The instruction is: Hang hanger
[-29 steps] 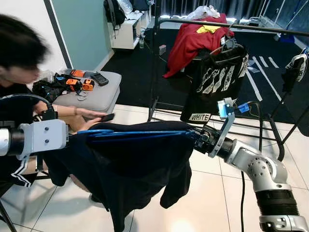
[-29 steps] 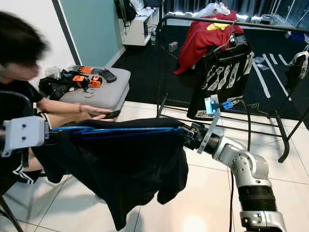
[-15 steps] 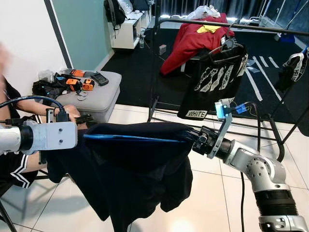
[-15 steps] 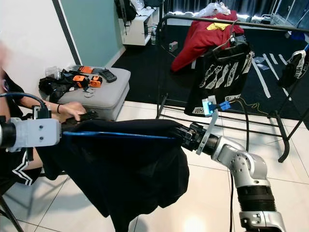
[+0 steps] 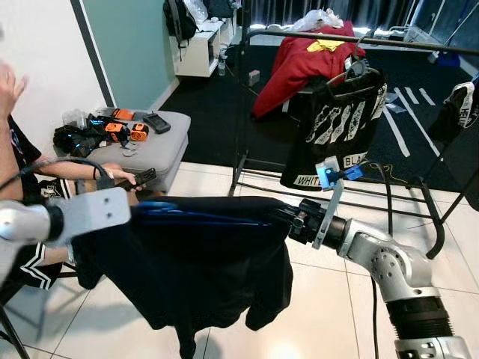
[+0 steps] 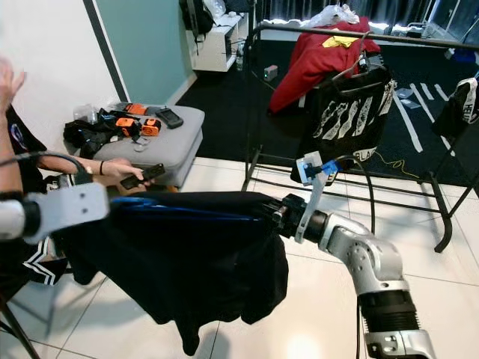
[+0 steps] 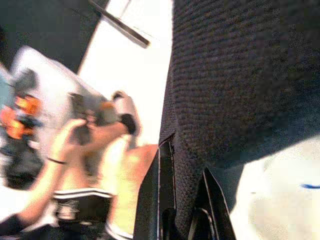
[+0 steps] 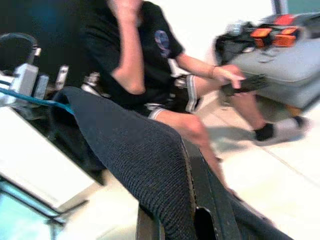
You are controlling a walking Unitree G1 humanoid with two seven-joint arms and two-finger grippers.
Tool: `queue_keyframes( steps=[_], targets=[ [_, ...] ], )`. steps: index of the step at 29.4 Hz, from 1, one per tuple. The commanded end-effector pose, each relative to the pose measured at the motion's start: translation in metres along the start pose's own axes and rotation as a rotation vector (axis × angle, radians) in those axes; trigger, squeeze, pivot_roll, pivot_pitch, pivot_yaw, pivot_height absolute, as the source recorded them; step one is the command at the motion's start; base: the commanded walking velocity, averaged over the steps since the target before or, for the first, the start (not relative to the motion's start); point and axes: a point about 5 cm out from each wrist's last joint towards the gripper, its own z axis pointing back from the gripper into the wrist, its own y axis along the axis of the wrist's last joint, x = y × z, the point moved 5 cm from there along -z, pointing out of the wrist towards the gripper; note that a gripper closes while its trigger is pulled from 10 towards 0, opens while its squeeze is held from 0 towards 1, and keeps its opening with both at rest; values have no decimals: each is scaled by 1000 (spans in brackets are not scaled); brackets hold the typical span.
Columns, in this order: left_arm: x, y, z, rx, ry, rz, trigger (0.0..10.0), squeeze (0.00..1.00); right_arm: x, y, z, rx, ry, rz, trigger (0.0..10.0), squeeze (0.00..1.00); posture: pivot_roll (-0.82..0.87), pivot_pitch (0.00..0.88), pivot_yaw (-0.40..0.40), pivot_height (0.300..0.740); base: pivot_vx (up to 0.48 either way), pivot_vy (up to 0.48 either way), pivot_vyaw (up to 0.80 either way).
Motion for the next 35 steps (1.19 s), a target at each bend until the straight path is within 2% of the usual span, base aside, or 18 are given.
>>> queue_keyframes(
  steps=[1,2,4,9,10,13,16,17,18,19,21,27,29,32,35],
  targets=[
    [0,-21,2,-92,18,61,10000,0,3,16,6,46,-33,65,0,0,-62,59,16,740,0,0,0],
    [14,-12,-6,-67,-18,70,10000,0,1,13,1,14,-30,98,0,0,-65,59,12,740,0,0,0],
    [19,-7,-11,-50,-28,71,10000,0,-2,11,-2,4,-15,98,0,0,-65,59,12,740,0,0,0],
    [20,-6,-12,-48,-28,71,10000,0,-4,11,-2,4,-10,95,0,0,-65,59,12,740,0,0,0],
    [20,-9,-11,-52,-35,42,9725,0,-9,6,-4,-13,18,92,0,0,-65,60,9,740,0,0,0],
    [20,-11,-10,-55,-41,22,9725,0,-13,3,-5,-26,39,89,0,0,-65,61,9,740,0,0,0],
    [11,-6,-9,-48,-8,-31,9059,0,-38,-8,-4,-89,193,73,0,0,-71,61,12,740,0,0,0],
    [11,-6,-9,-48,-8,-31,9059,0,-38,-8,-4,-89,193,73,0,0,-71,61,12,740,0,0,0],
    [7,-4,-8,-42,-2,-58,9059,0,-47,-14,0,-134,254,75,0,0,-72,61,12,740,0,0,0],
    [5,0,-6,-21,-9,-124,8980,0,-56,-20,6,-189,318,87,0,0,-78,63,15,740,0,0,0],
    [4,6,-2,15,-36,-214,10000,0,-64,-27,16,-259,394,106,0,0,-80,64,14,740,0,0,0],
    [2,14,7,84,-72,-221,10000,0,-50,-21,22,-278,349,152,0,0,-83,63,15,740,0,0,0],
    [0,14,17,101,-109,-278,10000,0,-41,-17,26,-292,326,169,0,0,-77,61,16,740,0,0,0],
    [-2,13,22,97,-139,-325,10000,0,-42,-19,30,-317,351,166,0,0,-72,61,16,740,0,0,0],
    [-1,17,21,105,-153,-351,10000,0,-46,-21,30,-332,376,161,0,0,-68,59,14,740,0,0,0]
  ],
)
